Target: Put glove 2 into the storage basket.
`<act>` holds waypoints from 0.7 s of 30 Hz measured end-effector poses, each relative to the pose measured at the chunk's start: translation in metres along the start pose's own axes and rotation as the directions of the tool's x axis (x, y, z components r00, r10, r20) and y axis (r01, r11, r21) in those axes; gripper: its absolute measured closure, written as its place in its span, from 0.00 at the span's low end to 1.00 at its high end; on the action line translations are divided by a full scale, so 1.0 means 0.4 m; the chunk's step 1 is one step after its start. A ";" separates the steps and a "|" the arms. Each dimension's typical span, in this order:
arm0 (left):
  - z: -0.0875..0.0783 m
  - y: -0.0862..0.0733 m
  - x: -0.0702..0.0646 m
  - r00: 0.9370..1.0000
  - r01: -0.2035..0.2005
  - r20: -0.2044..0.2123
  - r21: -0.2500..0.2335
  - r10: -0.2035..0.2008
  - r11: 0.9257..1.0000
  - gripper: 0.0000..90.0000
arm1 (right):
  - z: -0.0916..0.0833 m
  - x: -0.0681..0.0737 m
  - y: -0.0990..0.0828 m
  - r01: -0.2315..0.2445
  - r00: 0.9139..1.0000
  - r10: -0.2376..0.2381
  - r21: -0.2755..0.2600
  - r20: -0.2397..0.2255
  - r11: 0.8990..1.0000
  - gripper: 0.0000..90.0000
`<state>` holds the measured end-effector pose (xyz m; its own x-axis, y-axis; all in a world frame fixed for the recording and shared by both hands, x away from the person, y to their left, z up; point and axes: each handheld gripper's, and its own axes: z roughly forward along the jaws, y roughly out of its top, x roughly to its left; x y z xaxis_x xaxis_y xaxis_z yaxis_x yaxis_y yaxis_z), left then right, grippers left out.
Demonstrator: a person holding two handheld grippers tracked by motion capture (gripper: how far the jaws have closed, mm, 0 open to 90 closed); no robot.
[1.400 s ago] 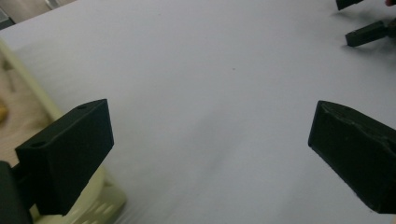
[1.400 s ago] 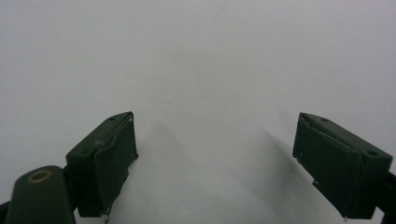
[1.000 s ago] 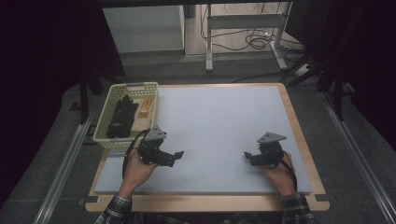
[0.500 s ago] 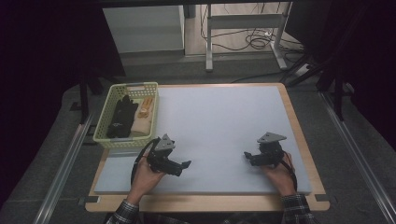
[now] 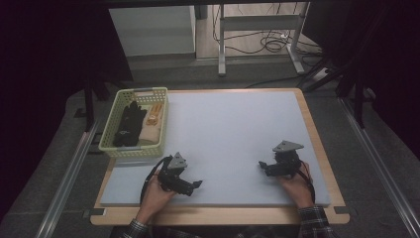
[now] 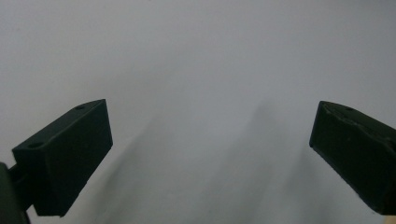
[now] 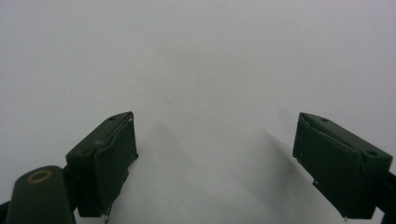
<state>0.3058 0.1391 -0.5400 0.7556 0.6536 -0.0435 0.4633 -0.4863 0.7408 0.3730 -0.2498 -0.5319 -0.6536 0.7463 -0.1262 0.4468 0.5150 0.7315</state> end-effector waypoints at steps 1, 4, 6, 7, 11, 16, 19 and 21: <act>0.000 0.000 0.000 1.000 0.000 0.000 0.000 0.000 1.000 0.00 | 0.000 0.000 0.000 0.000 1.000 0.000 0.000 0.000 1.000 0.14; 0.013 -0.009 0.004 1.000 -0.003 -0.019 0.038 0.003 0.999 0.00 | 0.000 0.000 0.000 0.000 1.000 0.000 0.000 0.000 1.000 0.14; 0.022 -0.010 0.005 1.000 0.003 -0.028 0.065 -0.002 0.998 0.00 | 0.000 0.000 0.000 0.002 1.000 -0.002 0.000 0.001 1.000 0.14; 0.022 -0.009 0.005 1.000 0.002 -0.028 0.068 0.000 0.998 0.00 | 0.000 0.000 0.000 0.001 1.000 -0.001 0.000 0.001 1.000 0.15; 0.023 -0.009 0.008 1.000 0.014 -0.021 0.071 -0.013 0.997 0.00 | 0.000 0.000 0.000 0.002 1.000 -0.002 0.000 0.002 1.000 0.14; 0.024 -0.010 0.007 1.000 0.009 -0.024 0.069 -0.008 0.998 0.00 | 0.000 0.000 0.000 0.001 1.000 -0.001 0.000 0.002 1.000 0.14; 0.024 -0.010 0.006 1.000 0.008 -0.026 0.071 -0.007 0.997 0.00 | 0.000 0.000 0.000 -0.002 1.000 0.002 0.001 -0.001 1.000 0.15; 0.024 -0.010 0.007 1.000 0.009 -0.025 0.071 -0.007 0.997 0.00 | 0.000 0.000 0.000 0.001 1.000 -0.001 0.001 -0.001 1.000 0.14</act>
<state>0.3103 0.1373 -0.5496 0.7405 0.6713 -0.0324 0.5018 -0.5200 0.6912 0.3729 -0.2498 -0.5319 -0.6544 0.7455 -0.1266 0.4469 0.5164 0.7305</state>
